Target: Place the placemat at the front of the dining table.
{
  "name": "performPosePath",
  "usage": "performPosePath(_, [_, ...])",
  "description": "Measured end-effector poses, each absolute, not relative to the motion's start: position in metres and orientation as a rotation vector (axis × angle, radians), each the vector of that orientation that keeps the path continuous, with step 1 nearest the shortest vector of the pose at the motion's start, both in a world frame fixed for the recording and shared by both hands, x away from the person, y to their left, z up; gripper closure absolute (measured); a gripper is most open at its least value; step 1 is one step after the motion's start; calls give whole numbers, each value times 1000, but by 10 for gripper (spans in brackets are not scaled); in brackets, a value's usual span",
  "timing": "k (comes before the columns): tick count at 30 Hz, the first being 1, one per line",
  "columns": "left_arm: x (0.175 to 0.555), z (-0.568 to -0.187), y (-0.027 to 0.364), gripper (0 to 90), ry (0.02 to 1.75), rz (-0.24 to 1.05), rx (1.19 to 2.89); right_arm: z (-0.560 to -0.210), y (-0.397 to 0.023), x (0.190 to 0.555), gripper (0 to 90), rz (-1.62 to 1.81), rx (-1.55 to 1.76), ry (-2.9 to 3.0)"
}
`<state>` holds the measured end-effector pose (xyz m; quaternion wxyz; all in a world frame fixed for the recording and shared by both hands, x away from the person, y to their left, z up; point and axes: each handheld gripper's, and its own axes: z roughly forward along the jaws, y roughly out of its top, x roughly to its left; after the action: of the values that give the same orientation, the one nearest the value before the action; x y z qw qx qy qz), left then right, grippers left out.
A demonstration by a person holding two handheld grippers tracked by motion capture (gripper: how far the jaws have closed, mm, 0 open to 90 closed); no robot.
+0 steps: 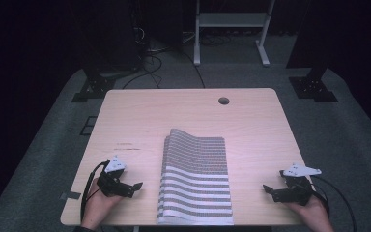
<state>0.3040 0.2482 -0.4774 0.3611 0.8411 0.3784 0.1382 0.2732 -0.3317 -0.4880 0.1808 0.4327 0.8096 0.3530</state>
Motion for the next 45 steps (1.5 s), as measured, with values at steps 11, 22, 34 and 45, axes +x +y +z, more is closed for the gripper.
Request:
performPosePath(11, [299, -467, 247, 0, 967, 353, 2138, -488, -332, 273, 92, 998, 1223, 2285])
performPosePath(22, [296, -459, 245, 0, 950, 341, 2127, -488, -332, 273, 92, 998, 1222, 2285])
performPosePath(34, [294, -450, 235, 0, 915, 324, 2113, -488, -332, 273, 92, 997, 1223, 2285])
performPosePath(45, [295, -438, 227, 0, 889, 275, 2085, -488, -332, 273, 92, 997, 1222, 2285])
